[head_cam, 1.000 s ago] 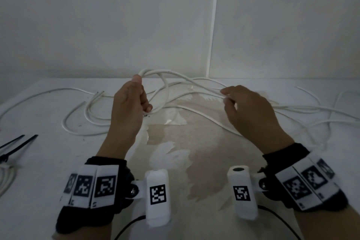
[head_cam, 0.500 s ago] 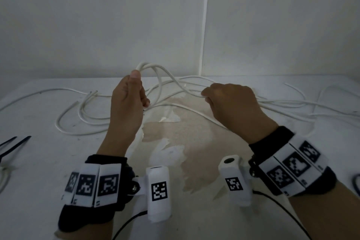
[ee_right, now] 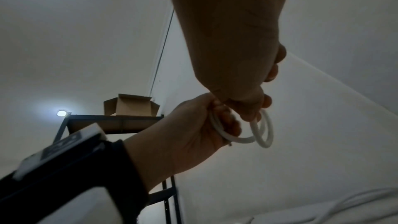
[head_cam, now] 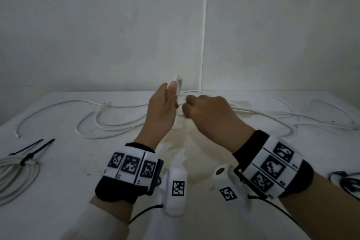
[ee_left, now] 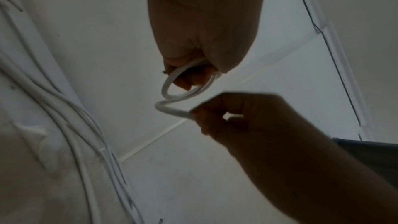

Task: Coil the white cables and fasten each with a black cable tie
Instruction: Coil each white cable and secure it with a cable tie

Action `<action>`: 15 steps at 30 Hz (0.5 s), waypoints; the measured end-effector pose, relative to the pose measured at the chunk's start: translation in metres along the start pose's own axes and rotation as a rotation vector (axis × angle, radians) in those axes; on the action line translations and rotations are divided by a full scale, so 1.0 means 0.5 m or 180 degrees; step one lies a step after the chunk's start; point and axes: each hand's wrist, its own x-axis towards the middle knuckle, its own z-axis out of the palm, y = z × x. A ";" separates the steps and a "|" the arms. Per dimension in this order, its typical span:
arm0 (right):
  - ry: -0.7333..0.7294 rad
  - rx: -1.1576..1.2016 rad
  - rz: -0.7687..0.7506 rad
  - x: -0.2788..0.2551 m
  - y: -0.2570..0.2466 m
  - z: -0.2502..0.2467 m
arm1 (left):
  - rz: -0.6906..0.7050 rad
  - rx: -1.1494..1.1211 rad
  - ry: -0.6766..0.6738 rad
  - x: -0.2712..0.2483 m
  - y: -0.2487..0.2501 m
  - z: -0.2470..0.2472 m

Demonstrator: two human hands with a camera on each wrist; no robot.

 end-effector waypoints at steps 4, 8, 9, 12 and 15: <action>-0.0408 0.0014 -0.0248 0.007 -0.009 -0.025 | -0.0158 -0.0184 -0.0320 -0.015 0.010 0.003; -0.0644 0.0077 -0.0159 0.000 0.003 -0.033 | -0.0302 -0.0287 -0.0463 -0.023 0.010 0.000; -0.0606 0.0101 -0.0135 -0.001 0.005 -0.030 | -0.0323 -0.0277 -0.0510 -0.027 0.010 0.002; -0.0570 0.0325 -0.0121 -0.011 0.006 -0.031 | -0.0384 -0.0104 -0.0731 -0.043 0.003 0.008; -0.0516 0.0465 -0.0107 -0.019 0.006 -0.042 | -0.0463 -0.0146 -0.1023 -0.059 0.004 0.014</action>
